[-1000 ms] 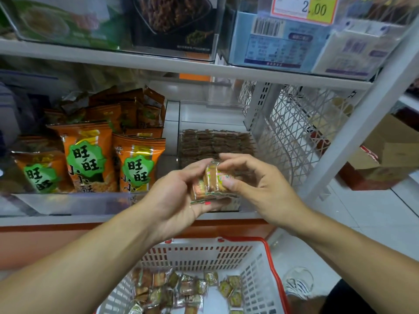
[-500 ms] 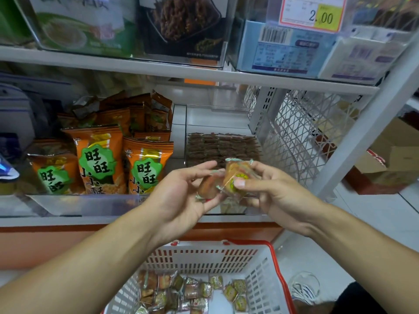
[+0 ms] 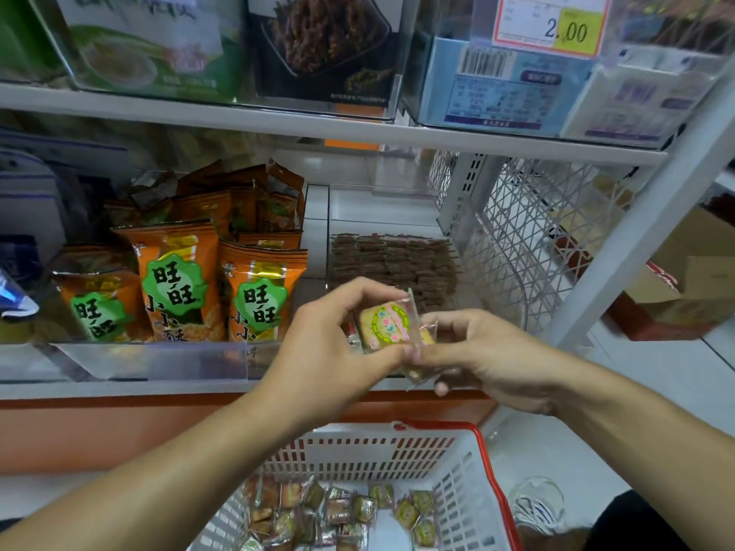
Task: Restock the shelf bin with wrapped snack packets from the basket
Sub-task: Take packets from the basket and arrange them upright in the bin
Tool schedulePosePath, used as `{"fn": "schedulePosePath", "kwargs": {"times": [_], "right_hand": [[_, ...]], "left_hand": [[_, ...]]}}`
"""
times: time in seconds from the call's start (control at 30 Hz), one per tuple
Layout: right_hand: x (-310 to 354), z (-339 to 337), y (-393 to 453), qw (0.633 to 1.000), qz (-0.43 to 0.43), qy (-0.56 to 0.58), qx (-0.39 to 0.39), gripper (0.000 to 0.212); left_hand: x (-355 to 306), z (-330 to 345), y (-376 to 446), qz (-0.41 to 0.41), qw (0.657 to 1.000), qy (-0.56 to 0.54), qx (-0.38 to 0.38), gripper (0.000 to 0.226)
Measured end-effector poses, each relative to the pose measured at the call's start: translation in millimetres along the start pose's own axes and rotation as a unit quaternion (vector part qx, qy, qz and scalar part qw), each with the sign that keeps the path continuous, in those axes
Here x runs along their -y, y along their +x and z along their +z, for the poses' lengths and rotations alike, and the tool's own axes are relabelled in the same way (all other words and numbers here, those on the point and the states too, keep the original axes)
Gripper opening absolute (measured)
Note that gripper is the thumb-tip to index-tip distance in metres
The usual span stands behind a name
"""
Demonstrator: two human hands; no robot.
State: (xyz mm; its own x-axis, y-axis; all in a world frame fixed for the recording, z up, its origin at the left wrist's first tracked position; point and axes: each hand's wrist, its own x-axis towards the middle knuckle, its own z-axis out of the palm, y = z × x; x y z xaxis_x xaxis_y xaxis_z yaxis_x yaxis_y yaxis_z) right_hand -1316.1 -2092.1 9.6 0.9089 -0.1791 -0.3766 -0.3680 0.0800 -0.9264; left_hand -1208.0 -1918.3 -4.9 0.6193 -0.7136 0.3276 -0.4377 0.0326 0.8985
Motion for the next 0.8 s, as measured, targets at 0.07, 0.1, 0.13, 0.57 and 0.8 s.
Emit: {"fn": "schedulePosePath", "kwargs": {"times": [0.07, 0.1, 0.13, 0.57, 0.8], "right_hand": [[1, -1, 0, 1.0, 0.005, -0.001, 0.022, 0.046], [2, -2, 0, 0.999, 0.011, -0.002, 0.032, 0.048], [2, -2, 0, 0.999, 0.017, 0.003, 0.039, 0.047], [11, -10, 1, 0.992, -0.078, 0.086, -0.057, 0.048], [12, -8, -1, 0.99, -0.116, 0.077, -0.004, 0.046]], "left_hand": [[0, 0, -1, 0.011, 0.999, 0.016, 0.046, 0.045], [1, -1, -1, 0.016, 0.997, 0.028, 0.066, 0.045], [1, -2, -1, 0.019, 0.996, 0.039, 0.081, 0.046], [10, -7, 7, -0.195, 0.966, -0.164, -0.035, 0.042], [15, -15, 8, -0.201, 0.96, -0.16, -0.11, 0.045]]}}
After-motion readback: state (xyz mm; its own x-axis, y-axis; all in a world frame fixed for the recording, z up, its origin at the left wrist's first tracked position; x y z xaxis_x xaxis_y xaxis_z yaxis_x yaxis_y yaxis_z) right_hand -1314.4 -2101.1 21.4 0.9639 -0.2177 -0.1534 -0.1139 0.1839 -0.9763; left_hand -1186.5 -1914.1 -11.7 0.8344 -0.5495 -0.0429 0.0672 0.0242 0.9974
